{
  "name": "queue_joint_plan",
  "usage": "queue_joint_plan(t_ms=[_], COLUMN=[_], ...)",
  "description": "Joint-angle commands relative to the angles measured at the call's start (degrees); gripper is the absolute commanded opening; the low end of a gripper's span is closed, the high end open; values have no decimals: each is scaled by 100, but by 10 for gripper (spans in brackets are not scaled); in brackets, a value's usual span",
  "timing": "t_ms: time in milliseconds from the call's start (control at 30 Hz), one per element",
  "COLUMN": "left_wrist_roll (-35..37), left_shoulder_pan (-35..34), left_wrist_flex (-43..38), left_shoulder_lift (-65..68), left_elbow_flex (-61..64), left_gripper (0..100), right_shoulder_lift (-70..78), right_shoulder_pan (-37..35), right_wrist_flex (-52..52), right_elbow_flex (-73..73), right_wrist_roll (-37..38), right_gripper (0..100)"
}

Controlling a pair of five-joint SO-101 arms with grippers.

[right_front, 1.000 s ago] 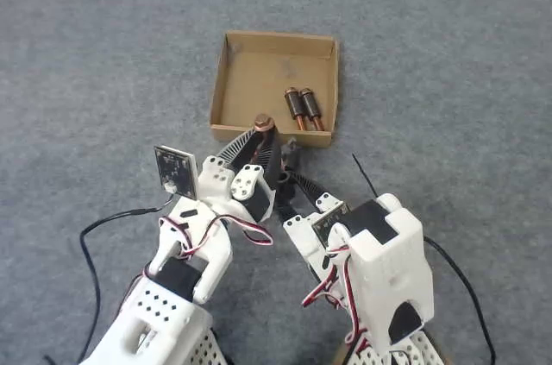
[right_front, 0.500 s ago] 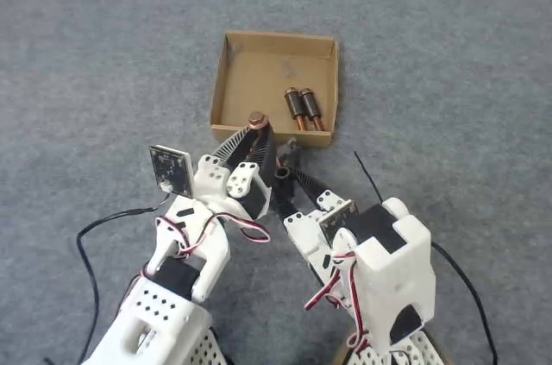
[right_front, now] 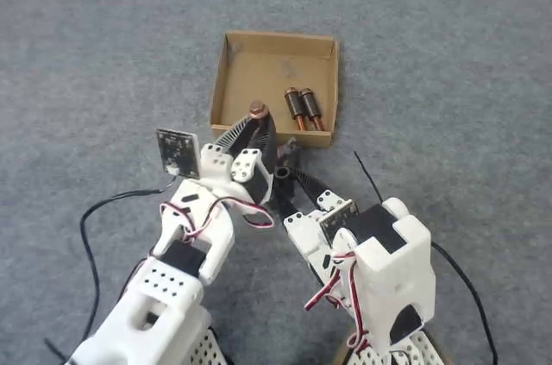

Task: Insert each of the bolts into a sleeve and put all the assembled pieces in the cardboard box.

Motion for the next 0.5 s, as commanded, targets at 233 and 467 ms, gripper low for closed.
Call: queue_joint_plan(t_ms=[233,467], left_wrist_roll=[53,53], left_shoulder_pan=[149,255], left_wrist_flex=[-202,-193], left_shoulder_lift=[53,88], left_elbow_flex=[-145,-57], left_gripper=[11,11], right_shoulder_lift=[-268,-312], right_shoulder_pan=[136,136], right_wrist_flex=[-163,-163], right_elbow_flex=[70,79], right_wrist_roll=[-79,-88], right_gripper=[6,6])
